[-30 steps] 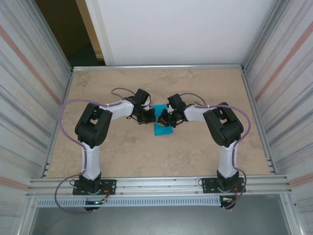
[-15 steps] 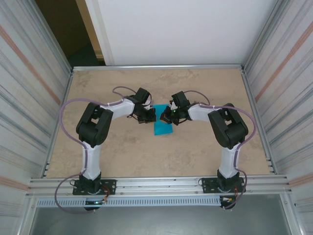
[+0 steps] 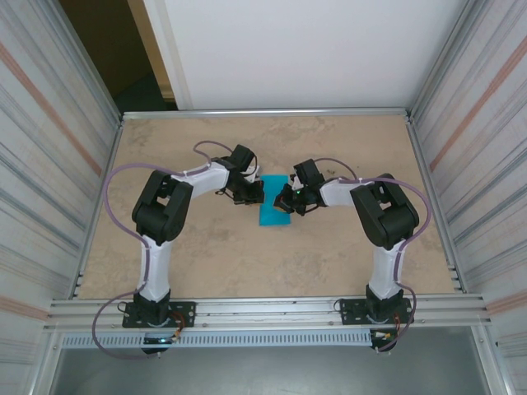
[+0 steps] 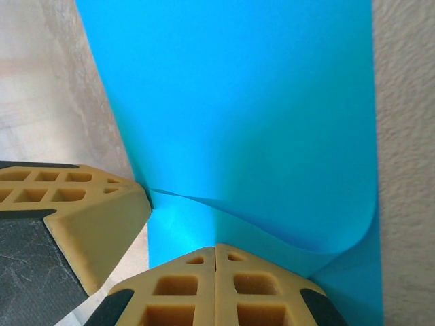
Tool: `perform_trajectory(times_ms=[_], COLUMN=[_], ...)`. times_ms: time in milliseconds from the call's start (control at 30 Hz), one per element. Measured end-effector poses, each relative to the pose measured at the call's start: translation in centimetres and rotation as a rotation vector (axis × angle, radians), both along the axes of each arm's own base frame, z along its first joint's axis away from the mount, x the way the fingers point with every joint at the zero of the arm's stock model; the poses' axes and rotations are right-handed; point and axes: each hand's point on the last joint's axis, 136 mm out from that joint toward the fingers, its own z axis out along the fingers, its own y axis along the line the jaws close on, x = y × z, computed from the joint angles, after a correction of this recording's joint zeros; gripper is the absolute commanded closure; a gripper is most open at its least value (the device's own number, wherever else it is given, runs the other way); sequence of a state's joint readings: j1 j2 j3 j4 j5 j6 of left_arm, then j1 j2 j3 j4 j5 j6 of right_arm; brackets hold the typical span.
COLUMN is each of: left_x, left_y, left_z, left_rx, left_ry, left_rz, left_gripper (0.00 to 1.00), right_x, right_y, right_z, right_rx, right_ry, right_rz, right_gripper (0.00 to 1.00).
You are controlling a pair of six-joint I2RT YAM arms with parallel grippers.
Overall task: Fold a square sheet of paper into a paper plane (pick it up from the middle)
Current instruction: Fold the triangle a second time at the center of the table.
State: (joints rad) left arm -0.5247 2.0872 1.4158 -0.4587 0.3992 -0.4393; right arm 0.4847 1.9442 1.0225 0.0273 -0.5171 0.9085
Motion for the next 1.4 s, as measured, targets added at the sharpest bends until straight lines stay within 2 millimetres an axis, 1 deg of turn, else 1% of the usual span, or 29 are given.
perform_trajectory(times_ms=[233, 300, 400, 500, 567, 600, 667, 800, 833, 900, 967, 1067, 1133, 1267, 1333, 1400], left_x=[0.0, 0.1, 0.1, 0.1, 0.1, 0.1, 0.1, 0.1, 0.1, 0.0, 0.0, 0.0, 0.0, 0.1, 0.1, 0.1], left_y=[0.0, 0.0, 0.0, 0.0, 0.0, 0.0, 0.0, 0.0, 0.0, 0.0, 0.0, 0.0, 0.0, 0.1, 0.1, 0.1], left_z=[-0.1, -0.1, -0.1, -0.1, -0.1, -0.1, -0.1, -0.1, -0.1, -0.1, -0.1, -0.1, -0.2, -0.2, -0.2, -0.2], left_rx=[-0.011, -0.015, -0.015, -0.017, -0.019, -0.020, -0.024, -0.027, -0.027, -0.026, -0.026, -0.026, -0.024, -0.028, -0.035, -0.039], left_ry=[0.009, 0.010, 0.008, 0.010, 0.009, 0.009, 0.012, 0.017, 0.017, 0.017, 0.017, 0.018, 0.019, 0.024, 0.029, 0.031], left_rz=[0.001, 0.000, -0.001, -0.002, -0.006, -0.007, -0.007, -0.008, -0.008, -0.008, -0.008, -0.008, -0.007, -0.005, -0.003, -0.004], left_gripper=[1.00, 1.00, 1.00, 1.00, 1.00, 1.00, 1.00, 1.00, 1.00, 1.00, 1.00, 1.00, 1.00, 1.00, 1.00, 1.00], right_x=[-0.1, -0.2, -0.3, 0.4, 0.8, 0.9, 1.0, 1.2, 1.2, 1.2, 1.2, 1.5, 1.6, 2.2, 2.3, 2.4], right_y=[-0.2, -0.6, -2.3, -4.5, -5.3, -5.4, -4.4, -0.6, 0.2, 1.4, 1.5, 0.7, -0.2, -1.8, -2.9, -4.4], right_z=[0.0, 0.1, 0.2, 0.3, 0.6, 0.9, 1.7, 3.9, 4.2, 4.1, 3.1, 1.2, 0.2, 0.1, 0.1, 0.2], right_rx=[0.041, 0.042, 0.023, -0.014, -0.038, -0.050, -0.066, -0.057, -0.051, -0.042, -0.048, -0.047, -0.024, 0.029, 0.027, 0.016], right_ry=[-0.036, -0.041, -0.036, -0.034, -0.044, -0.055, -0.081, -0.154, -0.162, -0.165, -0.147, -0.105, -0.074, -0.068, -0.073, -0.073], right_rz=[0.003, -0.005, -0.045, -0.103, -0.124, -0.120, -0.084, 0.012, 0.026, 0.051, 0.054, 0.035, 0.005, -0.043, -0.068, -0.105], right_gripper=[1.00, 1.00, 1.00, 1.00, 1.00, 1.00, 1.00, 1.00, 1.00, 1.00, 1.00, 1.00, 1.00, 1.00, 1.00, 1.00])
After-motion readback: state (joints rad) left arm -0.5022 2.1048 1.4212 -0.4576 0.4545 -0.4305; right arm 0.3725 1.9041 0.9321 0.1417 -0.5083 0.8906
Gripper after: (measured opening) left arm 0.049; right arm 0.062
